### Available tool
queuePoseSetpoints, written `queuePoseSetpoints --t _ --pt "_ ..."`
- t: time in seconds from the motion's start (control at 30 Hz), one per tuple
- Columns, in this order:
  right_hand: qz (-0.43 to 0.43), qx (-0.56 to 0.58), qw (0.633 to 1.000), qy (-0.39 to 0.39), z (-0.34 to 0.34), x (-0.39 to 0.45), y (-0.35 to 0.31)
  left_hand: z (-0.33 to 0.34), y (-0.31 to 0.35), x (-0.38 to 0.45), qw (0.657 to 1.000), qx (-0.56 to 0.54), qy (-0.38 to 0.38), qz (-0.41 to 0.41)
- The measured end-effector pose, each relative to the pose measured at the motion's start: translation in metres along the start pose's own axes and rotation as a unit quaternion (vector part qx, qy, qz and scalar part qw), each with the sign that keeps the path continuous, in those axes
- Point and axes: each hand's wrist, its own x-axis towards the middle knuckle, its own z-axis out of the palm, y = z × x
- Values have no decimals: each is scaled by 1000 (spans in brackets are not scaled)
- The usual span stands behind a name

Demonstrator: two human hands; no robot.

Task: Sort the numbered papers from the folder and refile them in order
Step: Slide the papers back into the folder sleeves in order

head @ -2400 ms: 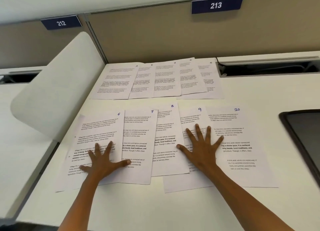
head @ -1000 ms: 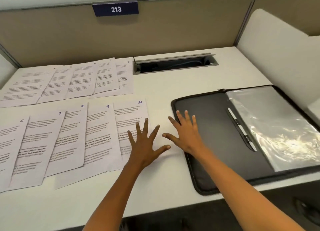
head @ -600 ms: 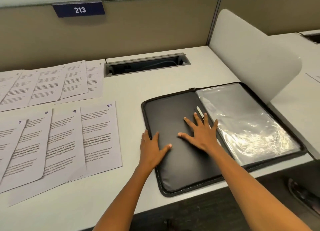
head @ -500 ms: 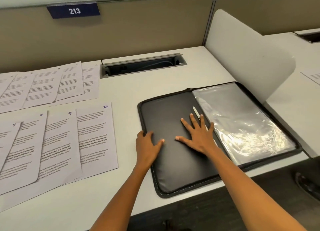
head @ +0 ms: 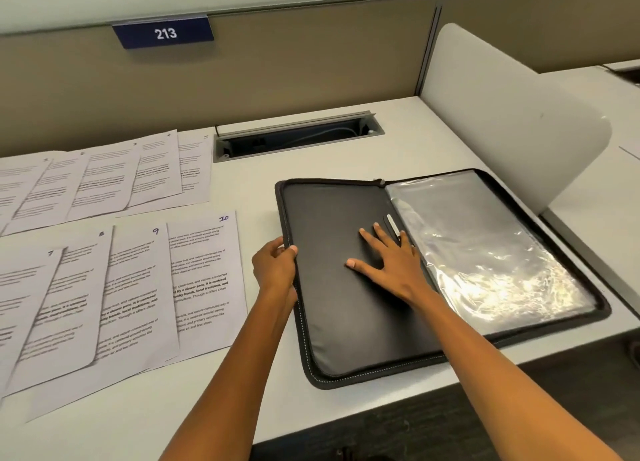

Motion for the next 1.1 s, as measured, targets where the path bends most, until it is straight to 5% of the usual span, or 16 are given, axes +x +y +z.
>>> queuePoseSetpoints --t 0.2,0.57,0.73,0.9,1.1 --pt "-57 61 996 -16 22 2 -61 -63 26 12 993 7 70 97" --pt "-167 47 980 -96 80 4 -150 -195 43 57 985 33 127 116" --pt "-202 -106 973 -18 92 10 -159 -228 49 82 973 104 161 126" --pt "-148 -152 977 -23 103 18 -138 -239 28 86 929 275 208 134" --pt "-142 -176 974 -16 112 18 -134 -221 -5 82 829 518 100 187"
